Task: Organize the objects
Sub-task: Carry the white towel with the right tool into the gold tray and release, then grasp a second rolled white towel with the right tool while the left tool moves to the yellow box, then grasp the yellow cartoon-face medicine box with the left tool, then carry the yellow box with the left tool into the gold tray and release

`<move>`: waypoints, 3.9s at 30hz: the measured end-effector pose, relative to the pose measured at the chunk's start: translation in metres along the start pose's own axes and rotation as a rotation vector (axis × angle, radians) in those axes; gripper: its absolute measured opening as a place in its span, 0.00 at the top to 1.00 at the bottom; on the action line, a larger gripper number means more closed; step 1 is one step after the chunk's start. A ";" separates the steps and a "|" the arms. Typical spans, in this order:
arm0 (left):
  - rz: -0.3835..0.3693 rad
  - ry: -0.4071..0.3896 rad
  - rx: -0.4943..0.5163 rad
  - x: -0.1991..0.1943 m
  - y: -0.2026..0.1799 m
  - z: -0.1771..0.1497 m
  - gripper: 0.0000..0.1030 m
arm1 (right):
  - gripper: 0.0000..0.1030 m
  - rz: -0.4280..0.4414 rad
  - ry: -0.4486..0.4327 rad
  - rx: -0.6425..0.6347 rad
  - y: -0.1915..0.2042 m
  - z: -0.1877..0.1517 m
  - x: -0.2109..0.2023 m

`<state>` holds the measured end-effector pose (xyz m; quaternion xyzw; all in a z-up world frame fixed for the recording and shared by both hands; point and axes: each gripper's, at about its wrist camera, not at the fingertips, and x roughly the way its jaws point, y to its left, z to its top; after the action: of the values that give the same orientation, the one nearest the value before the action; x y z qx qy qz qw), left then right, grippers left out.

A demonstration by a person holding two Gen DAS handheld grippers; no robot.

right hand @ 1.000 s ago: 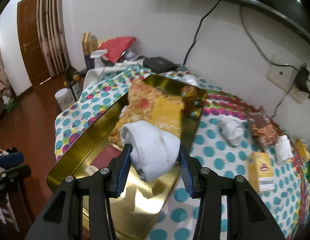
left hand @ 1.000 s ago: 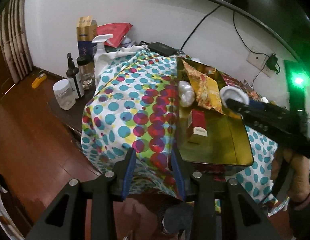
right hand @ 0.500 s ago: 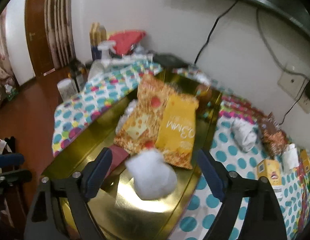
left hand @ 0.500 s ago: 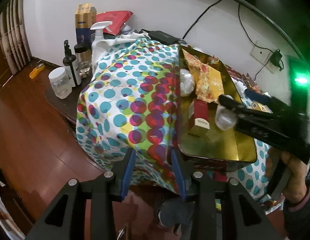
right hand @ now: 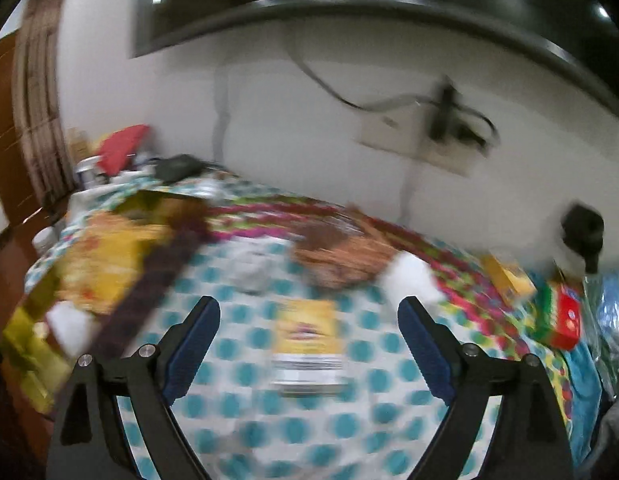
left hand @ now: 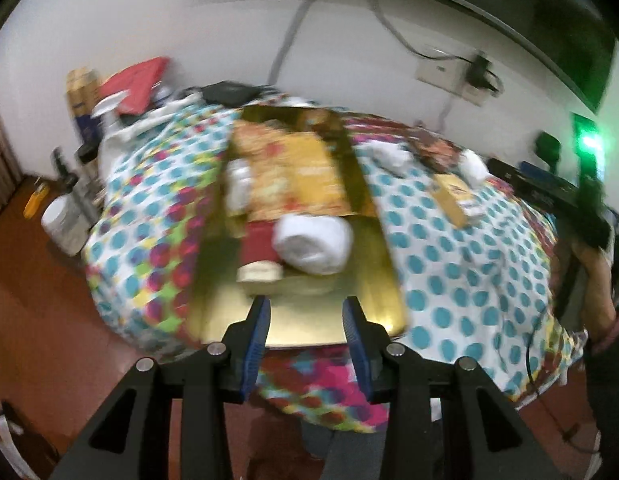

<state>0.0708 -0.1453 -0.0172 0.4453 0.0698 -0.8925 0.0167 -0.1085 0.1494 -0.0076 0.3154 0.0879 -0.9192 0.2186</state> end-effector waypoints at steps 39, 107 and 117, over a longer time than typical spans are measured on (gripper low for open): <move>-0.242 0.162 0.010 0.123 -0.148 0.076 0.50 | 0.60 -0.034 0.190 0.152 -0.074 -0.037 0.063; -0.023 0.146 0.153 0.176 -0.208 0.106 0.47 | 0.43 -0.037 0.204 0.144 -0.054 -0.072 0.044; -0.016 0.073 0.161 0.109 -0.162 0.105 0.47 | 0.41 -0.052 0.211 0.130 -0.054 -0.072 0.045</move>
<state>-0.0934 0.0040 -0.0242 0.4770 0.0022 -0.8784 -0.0289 -0.1258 0.2030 -0.0914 0.4215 0.0591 -0.8900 0.1633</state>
